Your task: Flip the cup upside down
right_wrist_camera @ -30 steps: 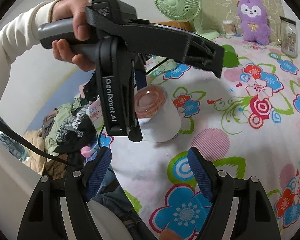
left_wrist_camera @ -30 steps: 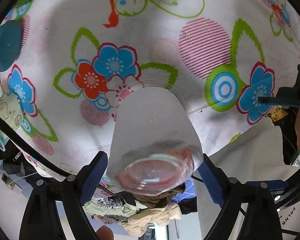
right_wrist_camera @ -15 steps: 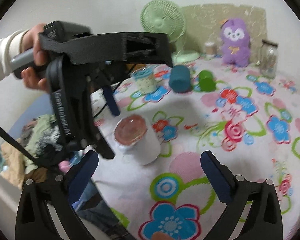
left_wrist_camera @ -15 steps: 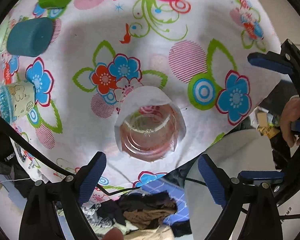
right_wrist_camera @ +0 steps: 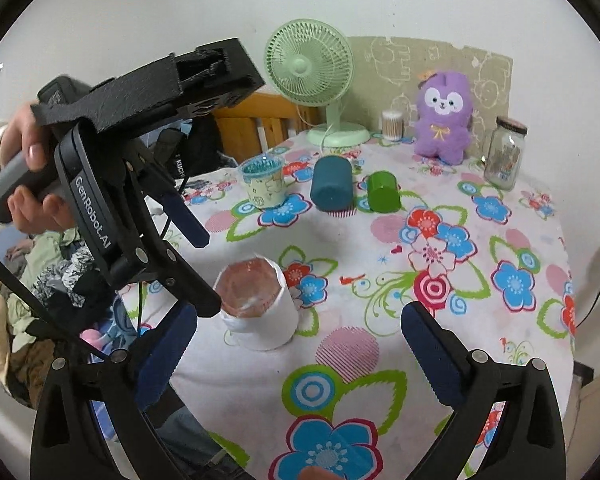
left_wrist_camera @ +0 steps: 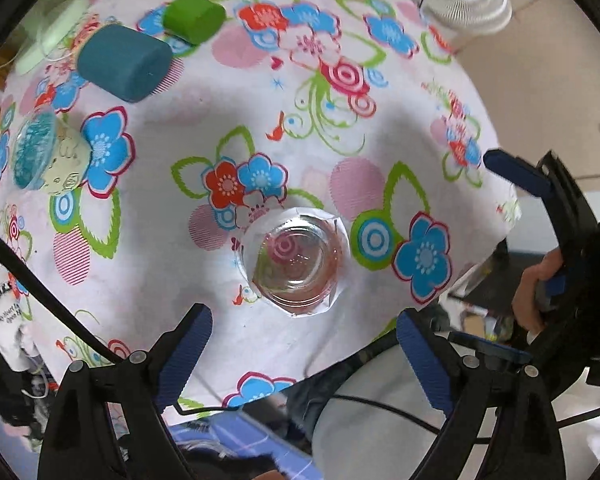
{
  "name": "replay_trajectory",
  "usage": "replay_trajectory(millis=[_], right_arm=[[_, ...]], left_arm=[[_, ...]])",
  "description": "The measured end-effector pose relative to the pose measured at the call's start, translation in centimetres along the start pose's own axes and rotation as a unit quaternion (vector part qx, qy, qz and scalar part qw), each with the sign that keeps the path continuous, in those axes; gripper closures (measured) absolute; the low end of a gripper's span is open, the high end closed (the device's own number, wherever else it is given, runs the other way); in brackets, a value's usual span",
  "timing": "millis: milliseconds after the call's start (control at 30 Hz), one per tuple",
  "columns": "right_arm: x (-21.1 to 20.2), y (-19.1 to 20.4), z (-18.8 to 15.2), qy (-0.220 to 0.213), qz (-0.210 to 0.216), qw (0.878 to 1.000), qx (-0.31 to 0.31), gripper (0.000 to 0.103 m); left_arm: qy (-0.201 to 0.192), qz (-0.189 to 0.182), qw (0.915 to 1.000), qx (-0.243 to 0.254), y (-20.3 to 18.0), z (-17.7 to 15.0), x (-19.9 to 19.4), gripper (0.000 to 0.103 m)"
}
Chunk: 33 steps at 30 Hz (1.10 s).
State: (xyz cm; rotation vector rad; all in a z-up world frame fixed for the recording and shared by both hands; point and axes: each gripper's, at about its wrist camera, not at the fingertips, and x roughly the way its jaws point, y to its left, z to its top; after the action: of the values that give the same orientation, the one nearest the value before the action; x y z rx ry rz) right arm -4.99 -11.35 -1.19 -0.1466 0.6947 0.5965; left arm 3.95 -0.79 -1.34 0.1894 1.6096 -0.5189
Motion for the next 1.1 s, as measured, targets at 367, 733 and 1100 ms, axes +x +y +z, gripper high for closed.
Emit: replay_trajectory(millis=[367,733,1100], right_arm=[[-0.6,1.4,1.6,-0.023,-0.032,0.999,-0.013,0.0],[-1.3,1.8,2.7,-0.047,-0.064,0.997,0.0,0.0],[-0.9,2.5,3.0,-0.057,-0.091,0.994,0.015,0.0]], left_arm=[[-0.174,0.041,0.984,-0.005,-0.1,-4.1,-2.9,0.006],[-0.359,0.084,0.9275,-0.062,0.8,-7.3,-3.2,0.003],[-0.477,0.117,0.8542,-0.171,2.6,-10.1,-2.0,0.0]])
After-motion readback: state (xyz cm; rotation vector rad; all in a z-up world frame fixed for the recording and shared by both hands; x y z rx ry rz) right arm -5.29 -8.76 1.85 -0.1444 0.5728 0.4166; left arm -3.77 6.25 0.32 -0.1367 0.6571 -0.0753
